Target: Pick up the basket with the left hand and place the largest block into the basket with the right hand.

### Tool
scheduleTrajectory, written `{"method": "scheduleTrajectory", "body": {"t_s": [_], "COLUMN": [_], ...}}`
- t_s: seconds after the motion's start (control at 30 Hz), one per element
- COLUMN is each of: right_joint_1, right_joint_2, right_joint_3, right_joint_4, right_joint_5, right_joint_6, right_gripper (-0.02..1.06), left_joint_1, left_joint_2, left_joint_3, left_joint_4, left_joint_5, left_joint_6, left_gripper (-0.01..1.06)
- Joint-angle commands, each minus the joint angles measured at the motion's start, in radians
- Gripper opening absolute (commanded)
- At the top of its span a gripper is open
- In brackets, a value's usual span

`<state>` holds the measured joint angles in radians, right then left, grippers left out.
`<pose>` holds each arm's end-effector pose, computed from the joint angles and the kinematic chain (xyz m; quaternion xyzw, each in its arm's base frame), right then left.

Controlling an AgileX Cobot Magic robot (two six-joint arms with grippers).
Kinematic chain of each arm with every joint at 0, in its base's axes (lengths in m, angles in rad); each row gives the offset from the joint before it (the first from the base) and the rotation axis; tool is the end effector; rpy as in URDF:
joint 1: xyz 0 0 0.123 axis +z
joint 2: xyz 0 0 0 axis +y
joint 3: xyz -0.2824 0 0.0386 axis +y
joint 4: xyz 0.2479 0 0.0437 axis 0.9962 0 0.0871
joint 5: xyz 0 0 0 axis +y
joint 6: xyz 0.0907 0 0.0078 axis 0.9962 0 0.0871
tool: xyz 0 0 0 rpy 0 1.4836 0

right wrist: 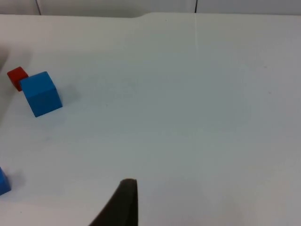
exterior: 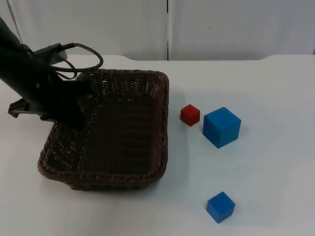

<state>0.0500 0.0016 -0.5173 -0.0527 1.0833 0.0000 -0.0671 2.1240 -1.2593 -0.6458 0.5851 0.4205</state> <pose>-0.0074 -0.0046 0.2802 -0.0198 0.8545 -0.0133 0.5189 0.3982 -0.0572 0.1009 -0.0100 0.9744 -0.1813 0.1325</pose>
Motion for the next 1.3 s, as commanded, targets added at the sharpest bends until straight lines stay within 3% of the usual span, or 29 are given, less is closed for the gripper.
{"method": "scheduleTrajectory", "body": {"t_s": [0.0,0.3,0.53,0.87,1.0,1.27], "right_joint_1": [-0.006,-0.006,-0.006,-0.006,-0.006,-0.006], "right_joint_2": [-0.002,-0.002,-0.002,-0.002,-0.002,-0.002], "right_joint_3": [0.002,0.002,0.002,0.002,0.002,0.002], "right_joint_4": [-0.003,-0.002,-0.002,-0.002,-0.002,-0.002], "right_joint_5": [-0.004,-0.006,-0.006,-0.006,-0.006,-0.006], "right_joint_6": [-0.016,-0.016,-0.016,-0.016,-0.016,-0.016], "right_gripper": [1.05,1.05,1.05,1.05,1.05,1.05], "left_joint_1": [-0.003,-0.003,-0.003,-0.001,-0.001,-0.001], "left_joint_2": [-0.055,-0.287,-0.355,-0.431,-0.495,-0.591], "left_joint_3": [-0.004,-0.002,0.0,0.154,0.262,0.375], "left_joint_4": [-0.005,-0.009,-0.009,-0.028,-0.028,-0.044], "left_joint_5": [0.07,0.192,0.256,0.231,0.183,0.183], "left_joint_6": [-0.006,-0.062,-0.062,-0.051,-0.051,-0.039], "left_gripper": [0.0,0.0,0.0,0.0,0.0,0.0]}}
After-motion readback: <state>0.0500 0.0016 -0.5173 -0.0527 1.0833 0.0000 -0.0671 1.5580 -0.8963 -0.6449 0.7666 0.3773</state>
